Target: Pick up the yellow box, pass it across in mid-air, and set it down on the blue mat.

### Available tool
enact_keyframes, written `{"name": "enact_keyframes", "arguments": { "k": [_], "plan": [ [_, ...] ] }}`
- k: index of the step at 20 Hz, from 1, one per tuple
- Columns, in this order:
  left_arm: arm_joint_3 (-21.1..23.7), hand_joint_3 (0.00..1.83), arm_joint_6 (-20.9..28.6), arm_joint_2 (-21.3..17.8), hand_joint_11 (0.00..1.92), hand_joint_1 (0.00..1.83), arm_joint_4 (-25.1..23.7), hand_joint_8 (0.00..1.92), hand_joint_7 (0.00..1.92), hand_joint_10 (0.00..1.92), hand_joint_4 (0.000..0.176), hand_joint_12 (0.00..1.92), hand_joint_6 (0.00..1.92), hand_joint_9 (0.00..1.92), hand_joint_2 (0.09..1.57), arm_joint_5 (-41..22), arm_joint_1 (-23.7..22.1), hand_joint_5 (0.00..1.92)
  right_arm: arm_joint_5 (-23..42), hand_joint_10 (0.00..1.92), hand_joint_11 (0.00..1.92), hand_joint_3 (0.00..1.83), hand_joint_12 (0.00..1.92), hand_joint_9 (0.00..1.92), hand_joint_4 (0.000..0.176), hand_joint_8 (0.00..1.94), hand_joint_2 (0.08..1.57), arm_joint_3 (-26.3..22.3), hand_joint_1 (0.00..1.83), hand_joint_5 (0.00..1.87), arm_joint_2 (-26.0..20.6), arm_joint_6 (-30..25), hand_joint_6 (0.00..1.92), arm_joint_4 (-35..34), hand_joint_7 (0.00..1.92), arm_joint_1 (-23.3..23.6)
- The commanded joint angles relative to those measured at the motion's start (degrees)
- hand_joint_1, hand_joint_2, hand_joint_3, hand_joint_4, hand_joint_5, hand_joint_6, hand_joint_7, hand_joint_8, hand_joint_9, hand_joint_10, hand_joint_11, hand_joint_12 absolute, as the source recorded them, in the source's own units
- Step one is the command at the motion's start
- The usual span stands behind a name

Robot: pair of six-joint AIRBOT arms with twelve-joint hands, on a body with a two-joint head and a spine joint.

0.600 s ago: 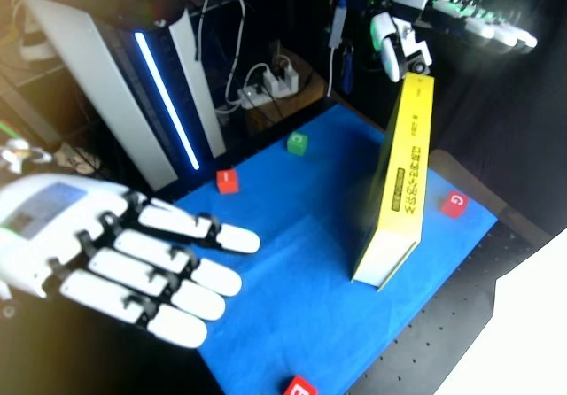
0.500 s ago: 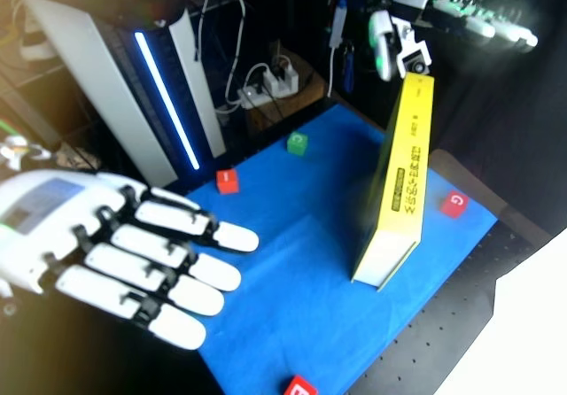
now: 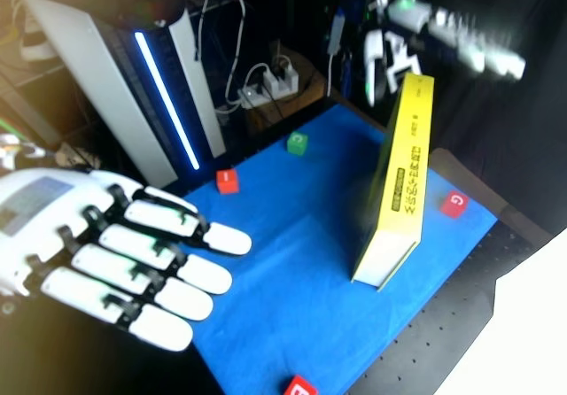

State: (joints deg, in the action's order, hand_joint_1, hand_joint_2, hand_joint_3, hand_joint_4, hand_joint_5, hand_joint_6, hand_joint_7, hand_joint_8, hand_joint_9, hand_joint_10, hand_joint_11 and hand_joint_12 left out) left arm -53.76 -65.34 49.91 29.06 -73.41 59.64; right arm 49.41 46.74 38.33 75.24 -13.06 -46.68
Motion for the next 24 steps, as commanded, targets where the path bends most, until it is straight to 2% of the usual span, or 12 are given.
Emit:
{"name": "enact_keyframes", "arguments": {
  "k": [1,3,4,5,6,10,11,13,15,17,21,24],
  "plan": [
    [-0.38,0.0,0.37,0.3,0.15,0.72,-1.14,0.13,0.45,0.55,0.004,1.57,0.02,0.4,1.11,-6.83,-0.35,0.2,7.16,0.0,0.0,0.0,0.0,0.0,0.077,0.0,1.24,-0.09,0.21,0.0,-0.03,-0.27,0.0,0.25,0.0,0.45],
    [-0.66,0.0,0.44,0.81,0.54,0.85,-0.86,0.63,0.76,1.25,0.0,1.8,0.22,0.67,1.11,-5.8,-0.34,0.67,7.15,0.0,0.0,0.0,0.0,0.0,0.066,0.0,1.23,-0.15,0.22,0.0,0.04,-0.28,0.0,0.26,0.0,0.31],
    [-0.82,0.0,0.71,0.99,0.89,0.93,-0.75,1.51,0.8,1.79,0.0,1.9,1.24,0.85,1.1,-5.43,-0.34,0.73,7.15,0.0,0.0,0.0,0.0,0.0,0.079,0.0,1.23,-0.17,0.25,0.0,0.04,-0.29,0.0,0.26,0.0,0.24],
    [-1.02,0.0,1.02,1.23,1.36,1.04,-0.73,1.84,1.18,1.89,0.0,1.92,1.78,1.28,1.07,-5.13,-0.34,1.06,7.15,0.0,0.0,0.0,0.0,0.0,0.1,0.0,1.23,-0.17,0.26,0.0,0.08,-0.29,0.0,0.26,0.0,0.22],
    [-1.15,0.0,1.35,1.49,1.56,1.1,-0.65,1.9,1.35,1.92,0.0,1.92,1.89,1.46,1.07,-4.78,-0.34,1.2,7.15,0.0,0.0,0.0,0.0,0.0,0.102,0.0,1.23,-0.17,0.25,0.0,0.13,-0.29,0.0,0.26,0.0,0.21],
    [-1.1,0.01,1.46,2.08,1.61,1.24,-1.36,1.92,1.4,1.92,0.0,1.92,1.92,1.51,1.15,-4.3,-0.34,1.22,7.15,0.0,0.04,0.0,0.02,0.0,0.109,0.0,1.24,-0.18,0.27,0.0,0.18,-0.35,0.0,0.25,0.0,0.15],
    [-1.08,0.01,1.46,2.06,1.59,1.24,-1.61,1.92,1.37,1.92,0.0,1.92,1.92,1.51,1.19,-4.62,-0.34,1.19,7.16,0.0,0.0,0.0,0.0,0.0,0.146,0.0,1.23,-0.19,0.26,0.0,0.18,-0.37,0.0,0.26,0.0,0.14],
    [-0.85,0.01,2.04,1.91,1.62,1.2,-2.18,1.92,1.39,1.92,0.0,1.92,1.92,1.53,1.19,-6.29,-0.34,1.2,7.16,0.0,0.0,0.0,0.0,0.0,0.167,0.0,1.23,-0.28,0.27,0.0,0.18,-0.38,0.0,0.32,0.0,0.15],
    [0.0,0.01,2.33,1.42,1.66,1.17,-4.35,1.92,1.41,1.92,0.0,1.92,1.92,1.56,1.2,-9.1,-0.35,1.17,8.23,0.0,0.0,0.0,0.0,0.0,0.094,0.0,1.23,-0.6,0.37,0.0,0.14,-1.41,0.0,1.93,0.0,0.17],
    [0.74,0.0,2.31,0.58,1.64,1.19,-7.21,1.92,1.39,1.92,0.0,1.92,1.92,1.55,1.19,-11.16,-0.98,1.18,11.35,0.0,0.0,0.0,0.0,0.0,0.106,0.0,1.18,-0.5,0.52,0.0,0.06,-5.69,0.0,5.3,0.0,0.17],
    [0.96,0.0,1.93,0.05,1.58,1.13,-12.4,1.92,1.35,1.92,0.0,1.92,1.92,1.49,1.2,-12.29,-4.05,1.17,13.29,0.0,0.0,0.0,0.0,0.0,0.068,0.0,1.15,0.21,0.56,0.0,0.06,-7.6,0.0,9.09,0.0,1.03],
    [0.93,0.0,1.32,0.23,1.56,1.18,-15.86,1.92,1.35,1.92,0.0,1.92,1.92,1.49,1.19,-10.47,-6.79,1.14,13.25,0.0,0.0,0.0,0.0,0.0,0.084,0.0,1.13,1.1,0.62,0.0,1.78,-7.61,0.0,11.08,0.0,4.43]
  ]
}}
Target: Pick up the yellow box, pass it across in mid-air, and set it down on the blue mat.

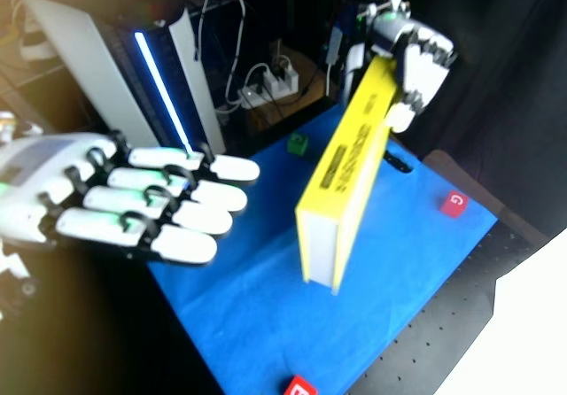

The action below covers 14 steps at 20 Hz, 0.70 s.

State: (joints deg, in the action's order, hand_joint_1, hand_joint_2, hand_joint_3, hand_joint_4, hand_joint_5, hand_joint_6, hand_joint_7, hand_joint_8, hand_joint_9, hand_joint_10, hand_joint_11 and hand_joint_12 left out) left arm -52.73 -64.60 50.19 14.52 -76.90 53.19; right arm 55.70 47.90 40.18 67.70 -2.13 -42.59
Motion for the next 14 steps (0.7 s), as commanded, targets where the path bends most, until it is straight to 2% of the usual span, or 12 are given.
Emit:
{"name": "enact_keyframes", "arguments": {
  "k": [1,2,4,5,6,8,9,10,11,12,13,14],
  "plan": [
    [-0.19,0.0,0.5,0.19,1.58,1.19,-2.42,1.92,1.36,1.92,0.0,1.92,1.92,1.5,1.17,-6.28,-1.21,1.16,6.9,0.0,0.0,0.0,0.0,0.0,0.041,0.0,1.12,0.24,0.57,0.0,0.61,-0.07,0.0,0.7,0.0,1.13],
    [-0.3,0.0,0.5,0.45,1.6,1.18,-3.63,1.92,1.37,1.92,0.0,1.92,1.92,1.52,1.16,-5.61,-1.98,1.17,6.54,0.0,0.0,0.0,0.0,0.0,0.022,0.0,1.12,0.62,0.58,0.0,1.3,-0.07,0.0,0.96,0.0,1.86],
    [-0.34,0.0,0.5,1.01,1.63,1.14,-6.82,1.92,1.37,1.92,0.0,1.92,1.92,1.52,1.15,-4.49,-3.71,1.16,4.18,0.0,0.0,0.0,0.0,0.0,0.058,0.0,1.11,1.68,0.69,0.0,2.89,-0.07,0.0,1.39,0.0,3.74],
    [-0.27,0.0,0.5,1.29,1.62,1.12,-7.87,1.92,1.37,1.92,0.0,1.92,1.92,1.52,1.16,-4.19,-4.27,1.17,2.89,0.0,0.0,0.07,0.54,0.0,0.088,0.0,1.05,2.22,0.69,0.0,3.72,-0.07,0.0,1.56,0.0,4.63],
    [-0.24,0.0,0.51,1.74,1.62,1.14,-8.77,1.92,1.37,1.92,0.0,1.92,1.92,1.52,1.17,-4.0,-4.57,1.18,1.26,0.0,0.0,0.02,0.87,0.0,0.078,0.0,1.08,2.95,0.67,0.0,4.81,-0.07,0.0,1.81,0.0,5.85],
    [-0.26,0.0,0.52,2.09,1.65,1.17,-9.89,1.92,1.41,1.92,0.0,1.92,1.92,1.56,1.17,-3.48,-5.05,1.2,-1.32,0.0,0.0,0.0,0.27,0.0,0.068,0.0,1.12,3.94,0.73,0.0,6.21,-0.06,0.0,2.05,0.0,7.37],
    [-0.24,0.0,0.55,2.27,1.67,1.15,-10.92,1.92,1.38,1.92,0.0,1.92,1.92,1.6,1.17,-3.38,-5.64,1.19,-3.12,0.0,0.0,0.0,0.05,0.0,0.039,0.0,1.11,4.65,0.7,0.0,6.87,-0.07,0.0,2.04,0.0,7.8],
    [-0.19,0.0,0.58,2.42,1.68,1.16,-11.81,1.92,1.38,1.92,0.0,1.92,1.92,1.6,1.17,-3.61,-6.06,1.18,-4.19,0.0,0.0,0.0,0.01,0.0,0.039,0.0,1.09,5.12,0.66,0.0,7.43,-0.07,0.0,2.04,0.0,8.06],
    [-0.06,0.0,0.59,2.5,1.68,1.17,-12.61,1.92,1.38,1.92,0.0,1.92,1.92,1.6,1.18,-4.2,-6.32,1.19,-5.53,0.0,0.0,0.0,0.0,0.0,0.008,0.0,1.09,5.99,0.65,0.0,8.49,-0.08,0.0,2.02,0.0,8.49],
    [0.12,0.0,0.59,2.5,1.68,1.18,-13.26,1.92,1.38,1.92,0.0,1.92,1.92,1.6,1.17,-5.05,-6.39,1.19,-7.59,0.0,0.0,0.0,0.0,0.0,0.0,0.0,1.1,6.73,0.63,0.0,9.5,-0.08,0.0,2.01,0.0,9.33],
    [0.27,0.0,0.66,2.45,1.68,1.17,-13.96,1.92,1.38,1.92,0.0,1.92,1.92,1.61,1.17,-6.26,-6.41,1.19,-10.74,0.71,0.0,0.0,1.05,0.11,0.0,0.44,1.13,7.88,0.72,0.13,10.79,-0.08,0.58,2.02,0.27,10.59],
    [0.34,0.0,0.66,2.44,1.68,1.15,-14.39,1.92,1.38,1.92,0.0,1.92,1.92,1.6,1.17,-7.14,-6.49,1.19,-12.51,1.34,0.02,0.0,1.7,0.22,0.0,0.97,1.14,8.73,0.8,0.14,11.78,-0.08,1.17,2.03,0.34,11.05]
  ]
}}
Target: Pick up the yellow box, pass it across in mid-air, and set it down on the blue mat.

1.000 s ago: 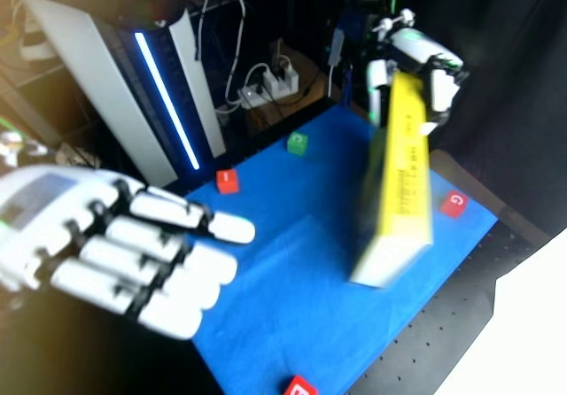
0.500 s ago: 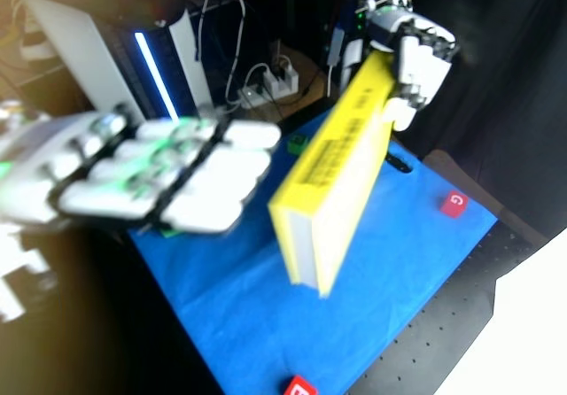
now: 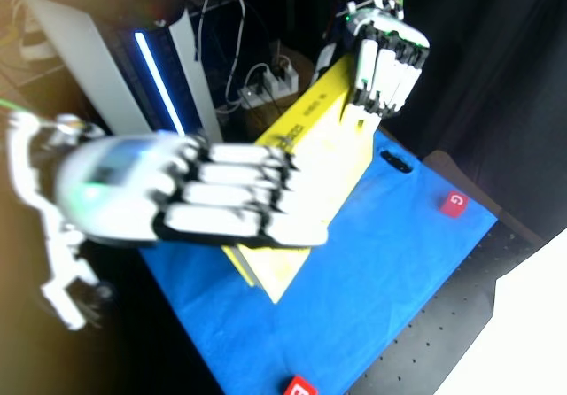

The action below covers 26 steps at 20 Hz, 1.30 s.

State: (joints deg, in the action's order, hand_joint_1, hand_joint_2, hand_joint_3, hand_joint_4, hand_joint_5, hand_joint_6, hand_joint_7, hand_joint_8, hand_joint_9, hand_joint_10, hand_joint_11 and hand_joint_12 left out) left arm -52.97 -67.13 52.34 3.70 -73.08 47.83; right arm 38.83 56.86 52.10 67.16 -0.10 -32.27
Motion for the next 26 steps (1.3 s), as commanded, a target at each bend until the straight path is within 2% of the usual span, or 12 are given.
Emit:
{"name": "enact_keyframes", "arguments": {
  "k": [1,3,5,13,16,17,18,19,20,21,22,26],
  "plan": [
    [0.61,0.0,3.19,0.31,1.68,1.18,-3.96,1.92,1.38,1.92,0.0,1.92,1.92,1.6,1.17,-11.55,-1.29,1.2,3.46,1.8,0.77,0.07,1.88,0.74,0.0,1.65,1.23,0.38,0.95,0.55,0.51,0.47,1.47,-0.02,0.6,0.84],
    [0.72,0.0,3.18,0.32,1.68,1.15,-4.5,1.92,1.38,1.92,0.0,1.92,1.92,1.6,1.17,-13.0,-1.4,1.19,1.32,1.92,1.39,0.05,1.92,1.29,0.0,1.93,1.2,1.46,1.32,0.94,1.77,0.47,1.85,-0.03,1.15,1.1],
    [0.83,0.0,3.17,0.31,1.68,1.15,-4.7,1.92,1.37,1.92,0.0,1.92,1.92,1.61,1.17,-13.92,-1.41,1.19,-0.21,1.92,1.63,0.04,1.92,1.53,0.0,1.94,1.19,2.29,1.51,1.25,2.59,0.47,1.92,-0.06,1.46,1.67],
    [0.65,0.0,3.16,0.32,1.68,1.15,-4.12,1.92,1.38,1.92,0.0,1.92,1.92,1.6,1.17,-13.9,-1.38,1.19,-1.33,1.92,1.65,0.07,1.92,1.55,0.0,1.94,1.2,3.25,1.48,1.27,3.19,0.47,1.92,-0.15,1.46,2.85],
    [0.56,0.0,3.14,0.06,1.68,1.16,-0.99,1.92,1.38,1.92,0.0,1.92,1.92,1.61,1.17,-13.3,0.01,1.18,0.67,1.92,1.61,0.39,1.92,1.52,0.0,1.94,1.02,1.88,1.49,1.19,1.4,0.7,1.92,-0.08,1.39,3.46],
    [0.49,0.01,3.12,-0.23,0.07,0.55,0.3,0.64,0.32,0.98,0.0,1.61,0.82,0.15,1.27,-13.03,0.58,0.26,2.2,1.92,1.56,0.45,1.92,1.49,0.0,1.94,1.0,0.82,1.45,1.22,0.04,1.08,1.92,-0.02,1.39,3.49],
    [0.46,0.01,3.04,-0.47,0.07,0.55,1.02,0.64,0.32,0.98,0.0,1.61,0.82,0.15,1.27,-12.66,0.83,0.26,3.22,1.92,1.56,0.45,1.92,1.49,0.0,1.94,1.0,0.08,1.45,1.22,-0.89,1.34,1.92,-0.02,1.39,3.49],
    [0.44,0.01,2.88,-0.81,0.01,0.48,1.93,0.24,0.19,0.35,0.0,1.12,0.49,0.03,1.29,-12.44,1.12,0.19,4.69,1.92,1.5,0.41,1.92,1.42,0.0,1.94,0.99,-0.8,1.46,1.17,-2.05,1.42,1.92,-0.02,1.31,3.48],
    [0.49,0.0,2.5,-1.1,0.0,0.42,2.92,0.06,0.15,0.07,0.0,0.45,0.25,0.01,1.3,-12.3,1.49,0.19,5.78,1.92,1.54,0.33,1.92,1.45,0.0,1.94,1.02,-1.43,1.49,1.15,-3.0,1.42,1.92,-0.02,1.31,3.48],
    [0.53,0.0,2.26,-1.32,0.0,0.4,3.8,0.01,0.11,0.01,0.003,0.21,0.1,0.0,1.29,-12.33,1.93,0.14,6.77,1.92,1.62,0.23,1.92,1.53,0.0,1.94,1.07,-2.0,1.47,1.11,-3.62,1.43,1.92,-0.01,1.34,3.47],
    [0.53,0.0,2.25,-1.56,0.0,0.39,4.79,0.01,0.05,0.0,0.016,0.04,0.05,0.0,1.27,-12.35,2.42,0.1,7.69,1.92,1.66,0.15,1.92,1.58,0.0,1.94,1.11,-2.61,1.47,1.1,-4.39,1.43,1.92,0.05,1.38,3.47],
    [0.81,0.0,2.1,-2.65,0.0,0.34,7.6,0.0,0.0,0.0,0.083,0.0,0.0,0.0,1.2,-12.47,4.11,0.0,9.19,1.92,1.63,0.06,1.92,1.55,0.0,1.94,1.11,-4.56,1.62,1.13,-6.27,1.44,1.92,0.45,1.39,3.46]
  ]
}}
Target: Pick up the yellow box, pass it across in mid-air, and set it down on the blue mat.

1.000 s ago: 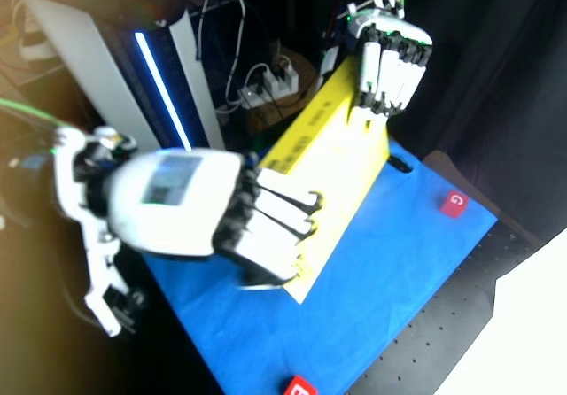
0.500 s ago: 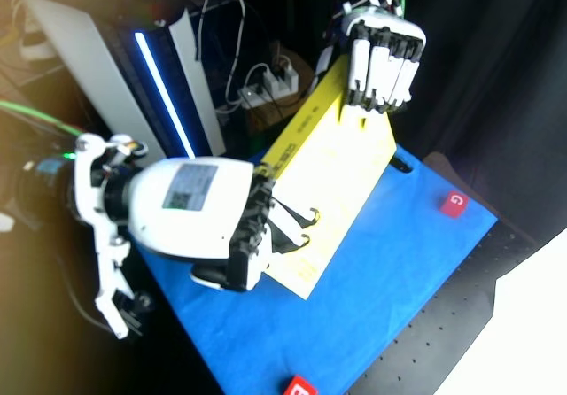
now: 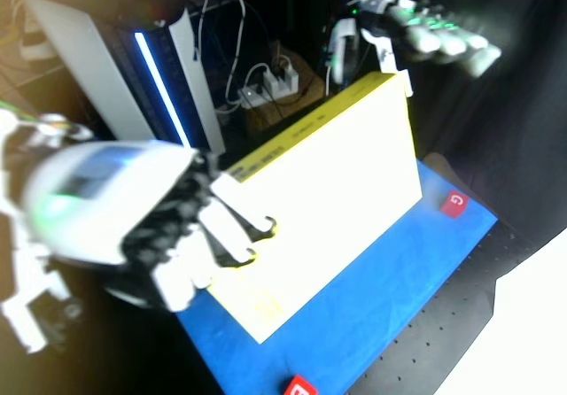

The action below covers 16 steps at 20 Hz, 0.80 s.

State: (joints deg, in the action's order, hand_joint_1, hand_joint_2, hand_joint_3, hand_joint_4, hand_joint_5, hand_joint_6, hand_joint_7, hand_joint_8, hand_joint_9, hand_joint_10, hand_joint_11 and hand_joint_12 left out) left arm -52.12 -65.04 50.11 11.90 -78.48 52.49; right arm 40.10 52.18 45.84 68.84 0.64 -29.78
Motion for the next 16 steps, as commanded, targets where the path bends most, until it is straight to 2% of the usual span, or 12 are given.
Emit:
{"name": "enact_keyframes", "arguments": {
  "k": [1,2,3,4,6,8,9,12,14,15,16],
  "plan": [
    [0.24,0.0,-0.32,-1.0,0.0,0.33,0.27,0.0,0.0,0.0,0.098,0.0,0.0,0.0,1.19,-7.44,0.13,0.0,8.08,1.92,1.61,0.07,1.92,1.54,0.0,1.94,1.13,-0.42,1.59,1.16,-1.09,-0.24,1.92,-0.31,1.39,0.97],
    [0.55,0.0,-0.79,-1.49,0.0,0.34,1.23,0.0,0.0,0.0,0.087,0.0,0.0,0.0,1.19,-7.78,0.74,0.0,8.15,1.92,1.61,0.07,1.92,1.53,0.0,1.94,1.14,-0.92,1.58,1.16,-2.23,-0.24,1.92,-0.32,1.39,0.96],
    [0.83,0.0,-1.08,-2.05,0.0,0.36,2.14,0.0,0.0,0.0,0.067,0.0,0.0,0.0,1.2,-8.22,1.41,0.0,8.14,1.92,1.63,0.07,1.92,1.53,0.0,1.94,1.14,-1.41,1.58,1.15,-3.39,-0.24,1.92,-0.32,1.39,0.94],
    [1.15,0.0,-1.2,-2.75,0.0,0.37,3.31,0.0,0.0,0.0,0.064,0.0,0.0,0.0,1.2,-9.0,2.52,0.0,8.14,1.92,1.61,0.07,1.92,1.52,0.0,1.94,1.14,-2.02,1.58,1.16,-4.6,-0.24,1.92,-0.56,1.37,0.9],
    [2.0,0.0,-1.28,-4.22,0.0,0.4,5.65,0.0,0.0,0.0,0.115,0.0,0.0,0.0,1.19,-11.33,4.96,0.0,8.14,1.92,1.57,0.05,1.92,1.47,0.0,1.94,1.11,-3.11,1.64,1.07,-6.74,-0.24,1.92,-1.5,1.33,-0.11],
    [2.76,0.0,-1.57,-5.32,0.0,0.41,7.74,0.0,0.0,0.0,0.12,0.0,0.0,0.0,1.19,-13.55,7.09,0.0,8.15,1.92,1.57,0.04,1.92,1.47,0.0,1.94,1.12,-4.31,1.64,1.06,-8.84,-0.23,1.92,-3.12,1.32,-3.16],
    [2.91,0.0,-1.61,-5.51,0.0,0.39,8.31,0.0,0.0,0.0,0.134,0.0,0.0,0.0,1.2,-14.02,7.42,0.0,8.15,1.92,1.55,0.03,1.92,1.45,0.0,1.94,1.11,-4.7,1.64,1.05,-9.48,-0.23,1.92,-3.8,1.31,-4.29],
    [3.26,0.0,-1.73,-6.09,0.0,0.35,9.89,0.0,0.0,0.0,0.139,0.0,0.0,0.0,1.19,-15.45,8.34,0.0,8.15,1.92,1.52,0.02,1.92,1.43,0.0,1.94,1.11,-6.23,1.62,1.06,-11.7,-0.23,1.92,-6.68,1.3,-8.63],
    [3.26,0.0,-1.73,-6.05,0.0,0.36,10.62,0.0,0.0,0.0,0.13,0.0,0.0,0.0,1.21,-15.77,8.66,0.0,8.14,1.92,1.54,0.02,1.92,1.46,0.0,1.94,1.11,-6.53,1.64,1.09,-12.37,-0.23,1.92,-7.65,1.34,-9.93],
    [3.25,0.01,-1.73,-6.02,0.0,0.37,10.74,0.0,0.0,0.0,0.127,0.0,0.0,0.0,1.22,-15.8,8.74,0.0,8.12,1.92,1.49,0.03,1.92,1.4,0.0,1.94,1.15,-6.58,1.56,1.06,-12.47,-0.23,1.92,-8.44,1.29,-11.3],
    [3.23,0.01,-1.73,-5.98,0.0,0.37,10.78,0.0,0.0,0.0,0.127,0.0,0.0,0.0,1.22,-15.75,8.75,0.0,8.12,1.92,1.49,0.03,1.92,1.4,0.0,1.94,1.15,-6.54,1.56,1.06,-12.47,-0.23,1.92,-9.1,1.29,-12.17]
  ]
}}
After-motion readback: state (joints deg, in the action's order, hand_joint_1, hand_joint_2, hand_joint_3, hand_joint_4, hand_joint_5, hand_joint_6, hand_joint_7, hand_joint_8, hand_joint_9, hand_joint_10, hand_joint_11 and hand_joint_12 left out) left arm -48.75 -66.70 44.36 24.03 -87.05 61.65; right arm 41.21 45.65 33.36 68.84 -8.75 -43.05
